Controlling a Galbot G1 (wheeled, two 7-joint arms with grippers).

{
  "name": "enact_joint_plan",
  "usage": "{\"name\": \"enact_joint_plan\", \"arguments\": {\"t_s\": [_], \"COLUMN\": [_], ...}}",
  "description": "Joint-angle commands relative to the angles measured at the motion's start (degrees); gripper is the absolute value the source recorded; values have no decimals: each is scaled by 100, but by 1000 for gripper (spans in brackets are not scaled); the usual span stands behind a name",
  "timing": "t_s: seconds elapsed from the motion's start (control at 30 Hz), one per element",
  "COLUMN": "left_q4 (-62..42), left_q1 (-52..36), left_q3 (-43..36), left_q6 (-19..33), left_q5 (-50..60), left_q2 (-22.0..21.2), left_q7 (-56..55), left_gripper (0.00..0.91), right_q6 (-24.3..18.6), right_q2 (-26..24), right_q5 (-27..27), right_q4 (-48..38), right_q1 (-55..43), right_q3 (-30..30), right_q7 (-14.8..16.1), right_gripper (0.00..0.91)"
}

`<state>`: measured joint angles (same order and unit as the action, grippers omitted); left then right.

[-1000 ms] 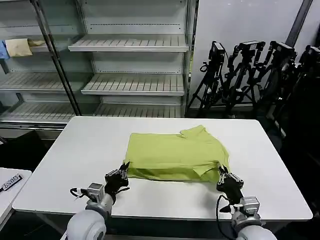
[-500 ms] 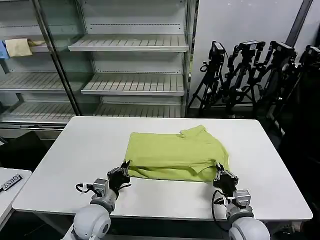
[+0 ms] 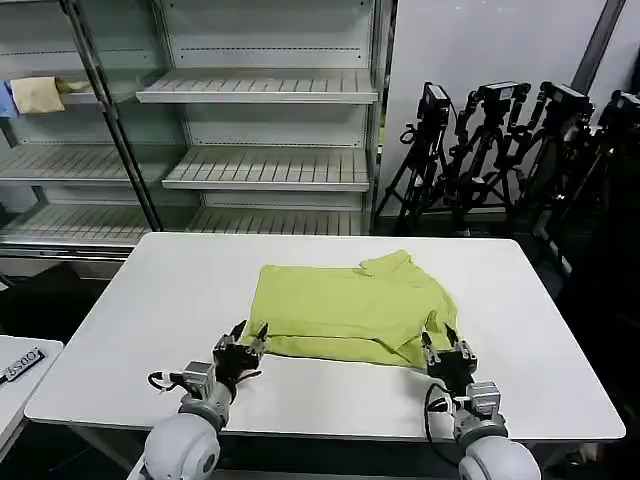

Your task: Fold and organize the clothes.

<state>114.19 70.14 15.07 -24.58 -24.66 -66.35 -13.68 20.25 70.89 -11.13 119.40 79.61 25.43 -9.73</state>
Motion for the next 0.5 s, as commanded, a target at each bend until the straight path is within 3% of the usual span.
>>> {"name": "enact_joint_plan", "arguments": {"t_s": [0.03,0.43,0.47,0.5], "left_q4": [231,-226,-247,-259], "left_q1": [326,-91,-120,-125], "left_q3": [78,-92,-104,-113], "left_q6": [-1,-90,-109,-112], "left_q5": [-76,-160,-174,-174], "left_q2": [17,-45,-48,-49], "left_q7": [2,-35,-35,-34], "left_gripper": [907,907,595,595], "right_q6": [-8,431,439,449], "right_q2": [-16,-43,-37,-30], "right_q5": [-116,-691,-689,-687], "right_q4": [243,-234,-240,-246], "right_q1": [344,125,121,115], "right_q3": [371,465,439,423], "right_q7": [-13,-39,-34,-30], "right_gripper": [907,907,907,907]}}
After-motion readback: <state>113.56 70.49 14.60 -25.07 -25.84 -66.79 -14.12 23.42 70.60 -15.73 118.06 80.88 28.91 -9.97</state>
